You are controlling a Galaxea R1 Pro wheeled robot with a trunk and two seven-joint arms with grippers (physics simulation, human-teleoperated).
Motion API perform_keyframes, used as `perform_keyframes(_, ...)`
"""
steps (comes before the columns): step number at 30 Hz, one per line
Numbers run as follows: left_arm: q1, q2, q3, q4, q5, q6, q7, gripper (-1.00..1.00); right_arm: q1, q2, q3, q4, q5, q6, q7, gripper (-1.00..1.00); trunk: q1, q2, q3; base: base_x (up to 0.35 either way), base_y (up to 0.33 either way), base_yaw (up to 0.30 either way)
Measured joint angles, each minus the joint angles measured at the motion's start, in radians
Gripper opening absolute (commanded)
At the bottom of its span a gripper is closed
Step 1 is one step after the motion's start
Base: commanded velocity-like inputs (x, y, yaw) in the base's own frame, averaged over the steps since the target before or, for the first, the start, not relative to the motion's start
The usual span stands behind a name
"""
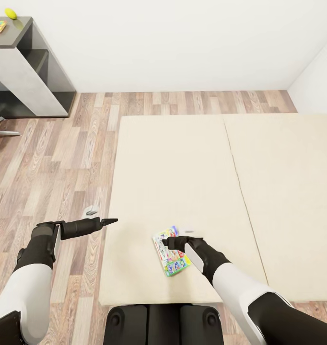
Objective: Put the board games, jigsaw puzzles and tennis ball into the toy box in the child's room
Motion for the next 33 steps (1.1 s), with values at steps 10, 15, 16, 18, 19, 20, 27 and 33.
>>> perform_keyframes(10,0.000,-0.001,-0.001,0.000,0.000,0.000,0.000,1.00,0.000,0.000,0.000,-0.001,0.002,0.003,-0.001,1.00,0.000,0.000,0.000,0.000,0.000,0.000)
perform_keyframes(15,0.000,-0.001,-0.001,0.000,0.000,0.000,0.000,1.00,0.000,0.000,0.001,-0.002,0.003,0.005,-0.001,1.00,0.000,0.000,0.000,0.000,0.000,0.000)
perform_keyframes(16,0.000,-0.001,-0.001,0.000,0.000,0.000,0.000,1.00,0.000,0.000,0.001,-0.002,0.003,0.005,-0.001,1.00,0.000,0.000,0.000,0.000,0.000,0.000)
perform_keyframes(18,0.000,-0.001,-0.001,0.000,0.000,0.000,0.000,1.00,0.000,0.000,0.000,-0.003,0.004,0.006,-0.001,1.00,0.000,0.000,0.000,0.000,0.000,0.000)
perform_keyframes(19,0.000,-0.001,-0.001,0.000,0.000,0.000,0.000,1.00,0.000,0.000,0.000,-0.003,0.004,0.006,-0.001,1.00,0.000,0.000,0.000,0.000,0.000,0.000)
perform_keyframes(20,0.000,-0.001,-0.001,0.000,0.000,0.000,0.000,1.00,0.000,0.000,0.001,-0.003,0.004,0.006,-0.001,1.00,0.000,0.000,0.000,0.000,0.000,0.000)
perform_keyframes(27,0.000,-0.002,-0.001,0.000,0.000,0.000,0.000,1.00,0.000,0.000,0.000,-0.004,-0.003,0.007,-0.005,1.00,0.000,0.000,0.000,0.000,0.000,0.000)
perform_keyframes(33,0.000,-0.002,-0.001,0.000,0.000,0.000,0.000,1.00,0.001,0.000,-0.001,0.021,0.011,0.009,-0.045,1.00,0.001,0.001,0.000,0.000,0.000,0.000)
